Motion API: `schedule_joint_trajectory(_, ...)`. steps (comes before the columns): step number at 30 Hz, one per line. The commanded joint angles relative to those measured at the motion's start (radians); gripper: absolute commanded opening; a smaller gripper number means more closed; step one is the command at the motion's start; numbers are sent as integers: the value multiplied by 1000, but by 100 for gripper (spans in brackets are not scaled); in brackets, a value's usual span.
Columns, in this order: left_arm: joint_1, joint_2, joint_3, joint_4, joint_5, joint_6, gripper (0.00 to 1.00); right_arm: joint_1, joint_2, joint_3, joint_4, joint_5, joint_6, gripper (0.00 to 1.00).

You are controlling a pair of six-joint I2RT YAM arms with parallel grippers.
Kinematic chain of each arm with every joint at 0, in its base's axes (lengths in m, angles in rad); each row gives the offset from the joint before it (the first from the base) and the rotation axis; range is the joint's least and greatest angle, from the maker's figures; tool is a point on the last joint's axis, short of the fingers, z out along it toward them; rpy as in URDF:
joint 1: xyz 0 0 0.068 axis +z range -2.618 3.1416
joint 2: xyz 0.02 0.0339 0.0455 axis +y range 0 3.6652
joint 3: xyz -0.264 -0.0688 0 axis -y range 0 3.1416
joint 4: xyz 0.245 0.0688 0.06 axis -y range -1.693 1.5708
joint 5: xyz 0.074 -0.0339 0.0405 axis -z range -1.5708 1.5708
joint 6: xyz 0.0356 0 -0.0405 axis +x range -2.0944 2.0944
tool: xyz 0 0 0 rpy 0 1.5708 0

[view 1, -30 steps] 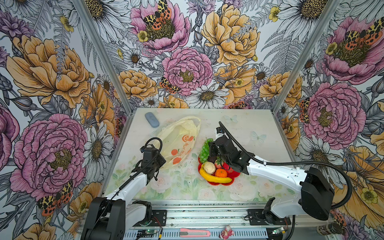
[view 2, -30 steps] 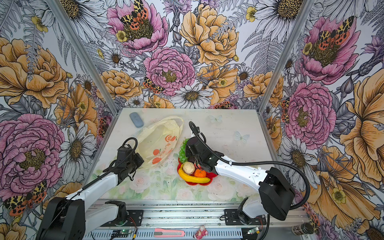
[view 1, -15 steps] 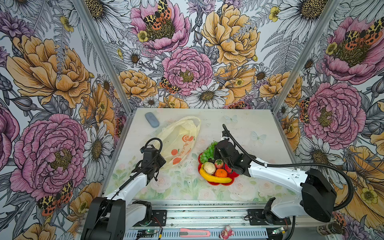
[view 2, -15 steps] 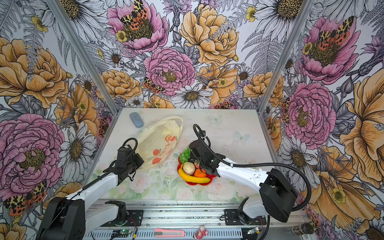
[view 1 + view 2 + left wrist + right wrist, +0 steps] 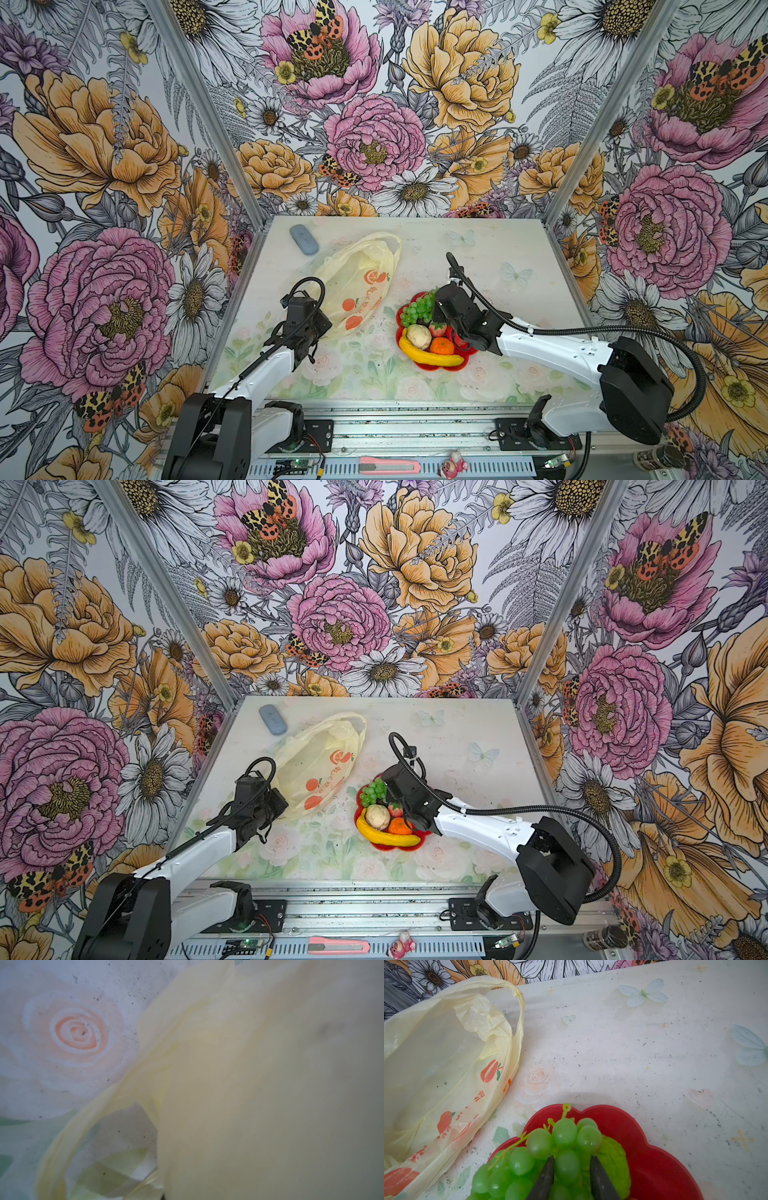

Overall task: Take the fake fruits out of the plastic bag
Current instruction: 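Lower the grapes onto the red plate and open the right gripper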

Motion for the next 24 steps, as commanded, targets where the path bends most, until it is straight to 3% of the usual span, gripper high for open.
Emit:
schedule_joint_trajectory(1, 11, 14, -13, 21, -1, 23, 0, -5, -8, -9, -5, 15, 3, 31)
schedule_joint_trajectory(16, 15, 19, -11, 24, 6, 25, 0, -71, 98, 54, -7, -45, -34, 43)
schedule_joint_trajectory(24, 18, 14, -8, 22, 7, 29, 0, -74, 69, 48, -7, -42, -43, 47)
